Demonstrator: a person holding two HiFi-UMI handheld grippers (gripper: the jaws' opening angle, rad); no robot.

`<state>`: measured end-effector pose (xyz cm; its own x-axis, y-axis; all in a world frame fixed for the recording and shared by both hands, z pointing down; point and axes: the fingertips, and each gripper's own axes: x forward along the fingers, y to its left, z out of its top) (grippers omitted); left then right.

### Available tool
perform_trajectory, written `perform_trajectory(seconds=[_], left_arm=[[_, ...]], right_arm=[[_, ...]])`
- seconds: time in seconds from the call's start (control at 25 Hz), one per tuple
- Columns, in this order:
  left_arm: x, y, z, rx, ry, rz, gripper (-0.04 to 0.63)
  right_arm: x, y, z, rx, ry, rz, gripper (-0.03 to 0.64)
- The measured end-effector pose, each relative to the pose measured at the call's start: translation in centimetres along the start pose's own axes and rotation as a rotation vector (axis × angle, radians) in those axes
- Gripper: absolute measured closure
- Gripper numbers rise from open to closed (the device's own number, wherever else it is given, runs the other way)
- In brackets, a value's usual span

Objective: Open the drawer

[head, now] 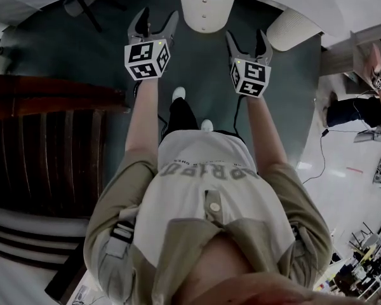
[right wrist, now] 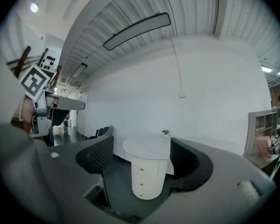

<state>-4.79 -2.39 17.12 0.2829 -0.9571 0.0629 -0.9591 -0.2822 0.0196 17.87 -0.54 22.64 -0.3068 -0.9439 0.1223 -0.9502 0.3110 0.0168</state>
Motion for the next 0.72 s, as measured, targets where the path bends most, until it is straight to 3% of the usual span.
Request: perform_trajectory(seconds=[0.72], left_arm=[[13.3, 11.3, -4.8, -0.018, 0.079, -0.131, 0.273]], right_arm=[[16.7, 3.2, -5.0, -0.022, 0.099, -0.117, 0.241]])
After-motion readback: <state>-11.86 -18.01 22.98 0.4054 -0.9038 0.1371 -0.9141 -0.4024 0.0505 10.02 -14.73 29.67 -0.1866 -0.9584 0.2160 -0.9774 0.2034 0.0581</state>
